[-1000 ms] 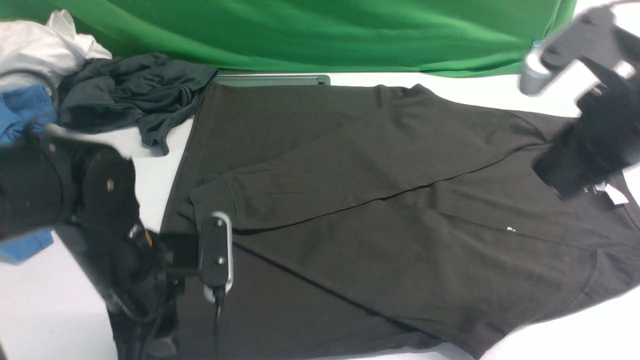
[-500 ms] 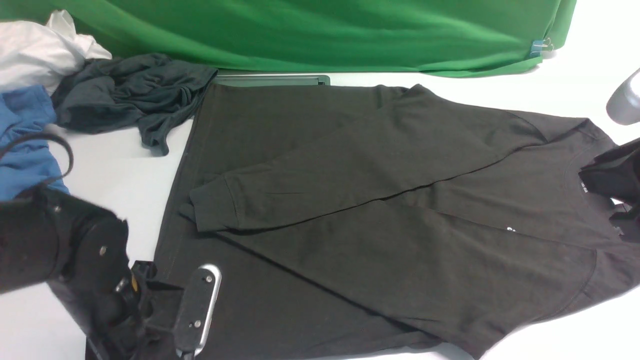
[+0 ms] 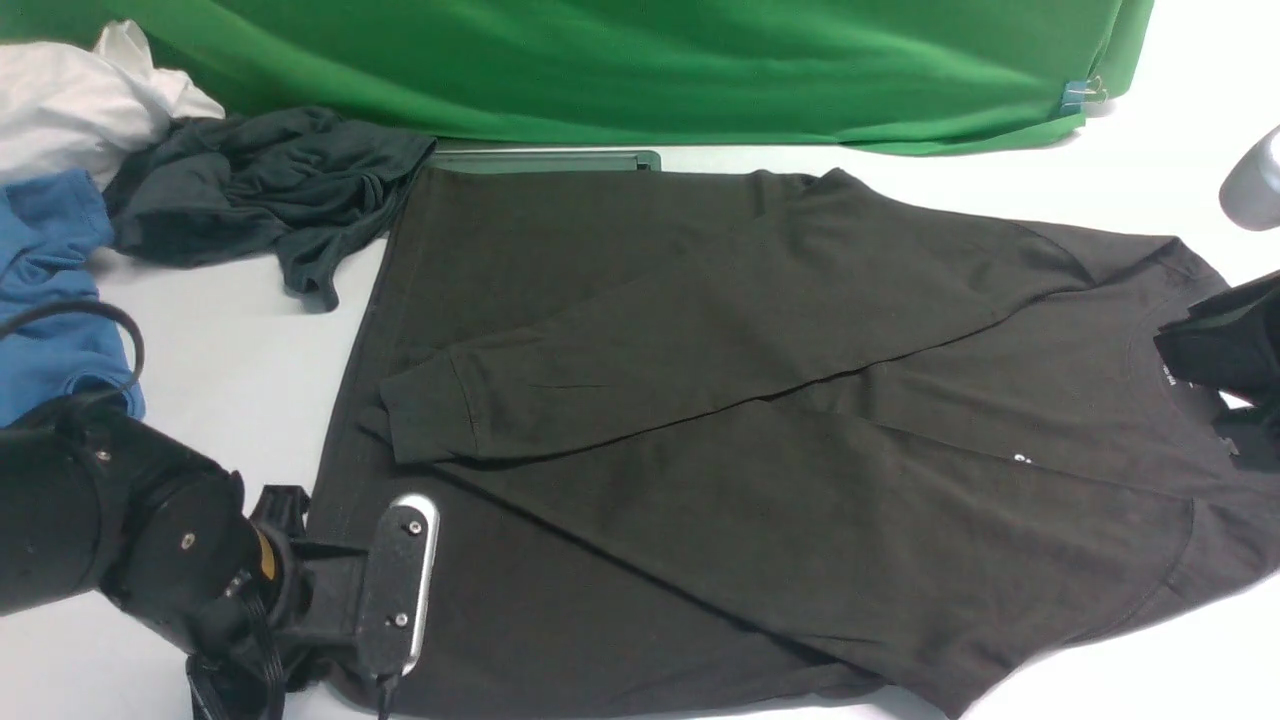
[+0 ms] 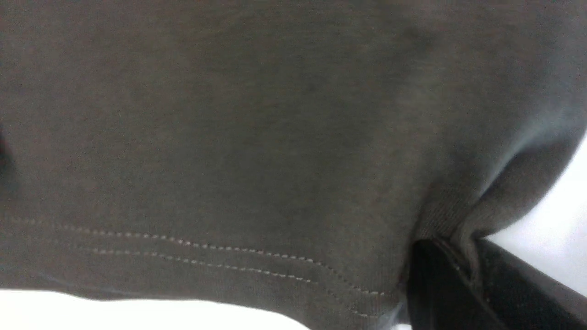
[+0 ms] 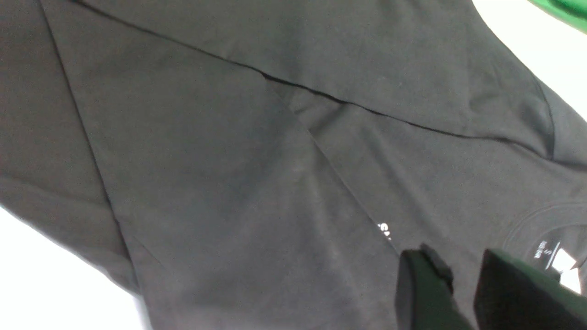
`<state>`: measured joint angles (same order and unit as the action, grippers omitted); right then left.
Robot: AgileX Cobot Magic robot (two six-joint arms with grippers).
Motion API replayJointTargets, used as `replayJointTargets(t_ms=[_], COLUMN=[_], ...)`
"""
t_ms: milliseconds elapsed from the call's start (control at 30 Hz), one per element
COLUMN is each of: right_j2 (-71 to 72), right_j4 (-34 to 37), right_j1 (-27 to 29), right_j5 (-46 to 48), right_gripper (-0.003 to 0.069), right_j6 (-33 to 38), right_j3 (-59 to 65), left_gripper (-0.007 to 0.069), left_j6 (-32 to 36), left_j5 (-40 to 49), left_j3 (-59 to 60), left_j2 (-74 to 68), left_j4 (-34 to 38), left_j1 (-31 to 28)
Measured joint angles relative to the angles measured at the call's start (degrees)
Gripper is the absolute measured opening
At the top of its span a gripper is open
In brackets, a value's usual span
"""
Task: Fold a long-sleeved shirt on a white desktop.
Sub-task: 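Grasp the near edge of the shirt at its hem and shoulder corners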
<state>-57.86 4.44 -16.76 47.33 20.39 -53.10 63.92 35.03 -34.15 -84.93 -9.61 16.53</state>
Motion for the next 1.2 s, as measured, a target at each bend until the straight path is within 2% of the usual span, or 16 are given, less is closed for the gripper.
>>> replayJointTargets(t_ms=[233, 367, 467, 600, 633, 667, 700, 767, 833, 933, 1200], right_j2=[0.0, 0.0, -0.1, -1.9, -1.9, -3.3, -3.5, -6.1, -9.3, -13.1, -24.1], right_j4=[0.9, 5.7, 7.4, 5.3, 5.3, 2.8, 2.5, -3.5, -11.4, -18.0, -21.2], right_j1=[0.0, 0.0, -2.0, -7.7, -8.0, -9.8, -10.0, -11.0, -10.9, -10.1, -6.2], right_j5=[0.7, 0.8, 2.8, 3.3, 3.3, 1.9, 1.7, -1.7, -5.0, -8.3, -20.9], right_gripper=[0.0236, 0.0277, 0.0325, 0.0437, 0.0443, 0.0495, 0.0501, 0.0556, 0.0572, 0.0575, 0.0571], right_j6=[-1.7, -1.2, 2.4, 11.4, 12.0, 17.3, 17.3, 22.1, 22.8, 22.3, 23.1], right_j3=[0.0, 0.5, 1.9, 6.5, 6.5, 9.5, 9.9, 14.4, 18.2, 21.4, 23.3], left_gripper=[0.0040, 0.0040, 0.0040, 0.0040, 0.0040, 0.0040, 0.0040, 0.0040, 0.0040, 0.0040, 0.0040], left_j6=[-3.0, -7.6, -10.5, -12.2, -12.2, -12.9, -13.0, -13.3, -14.2, -14.6, -14.6], left_j5=[9.6, 13.4, 16.9, 18.4, 18.4, 18.5, 18.5, 18.6, 18.8, 19.3, 19.5], left_j3=[-3.1, -3.3, -3.3, -3.3, -3.3, -3.3, -3.3, -3.3, -3.3, -3.3, -3.3], left_j2=[9.0, 15.9, 19.6, 22.6, 22.7, 23.1, 23.2, 23.5, 23.5, 23.5, 23.5], left_j4=[7.9, 12.2, 13.9, 14.9, 14.9, 15.4, 15.6, 16.1, 16.9, 17.2, 17.3], left_j1=[0.0, 0.0, 0.0, 0.0, 0.0, 0.0, 0.0, 0.0, 0.0, 0.0, 0.0])
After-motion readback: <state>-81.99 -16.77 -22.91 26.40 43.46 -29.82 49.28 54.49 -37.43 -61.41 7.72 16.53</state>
